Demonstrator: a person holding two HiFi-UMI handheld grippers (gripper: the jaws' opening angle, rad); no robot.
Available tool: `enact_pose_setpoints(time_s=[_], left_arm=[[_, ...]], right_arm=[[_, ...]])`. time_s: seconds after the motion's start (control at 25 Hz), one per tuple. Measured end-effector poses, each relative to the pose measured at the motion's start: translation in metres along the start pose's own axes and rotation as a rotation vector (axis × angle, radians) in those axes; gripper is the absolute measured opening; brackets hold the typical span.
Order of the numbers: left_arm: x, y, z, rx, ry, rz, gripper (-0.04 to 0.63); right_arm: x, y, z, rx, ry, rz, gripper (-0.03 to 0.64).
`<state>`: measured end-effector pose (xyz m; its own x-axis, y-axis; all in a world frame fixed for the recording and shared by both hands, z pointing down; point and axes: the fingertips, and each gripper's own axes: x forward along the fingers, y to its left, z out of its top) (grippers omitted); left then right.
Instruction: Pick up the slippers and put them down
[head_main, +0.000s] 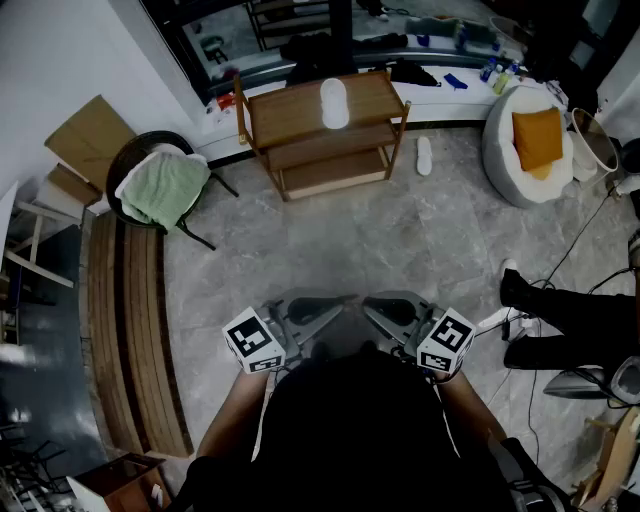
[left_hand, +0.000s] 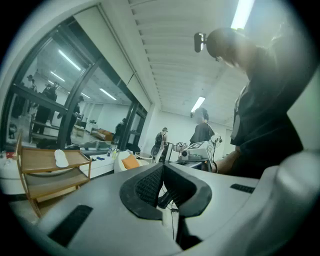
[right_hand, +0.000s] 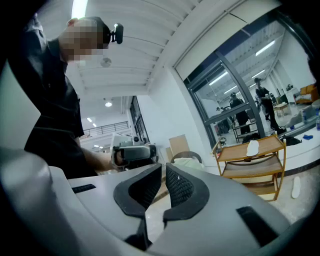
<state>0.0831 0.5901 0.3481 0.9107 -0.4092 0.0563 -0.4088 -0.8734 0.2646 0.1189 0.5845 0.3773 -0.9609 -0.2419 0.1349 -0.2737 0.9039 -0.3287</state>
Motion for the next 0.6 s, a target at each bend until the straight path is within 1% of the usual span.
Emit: enact_pose_setpoints(time_s=[0.12,0.32,0.6], left_arm=[[-0.007,-0.001,-0.004,0.025,0.028,0.017,0.012],[-0.02,0.015,-0.007,0.006,0.027,0.054,0.012],[-0.02,0.008,-0.013,-0.013,0.046,0.057,0.012]], right_arm=[[0.005,0.003,0.007,-0.01,-0.017,0.002,0.034],[0.02,-0.009,0.022,-0.055,-0.034,-0.019,0.034],[0.007,-0.017,0.02,-0.087,-0.017,-0.042,0.035]])
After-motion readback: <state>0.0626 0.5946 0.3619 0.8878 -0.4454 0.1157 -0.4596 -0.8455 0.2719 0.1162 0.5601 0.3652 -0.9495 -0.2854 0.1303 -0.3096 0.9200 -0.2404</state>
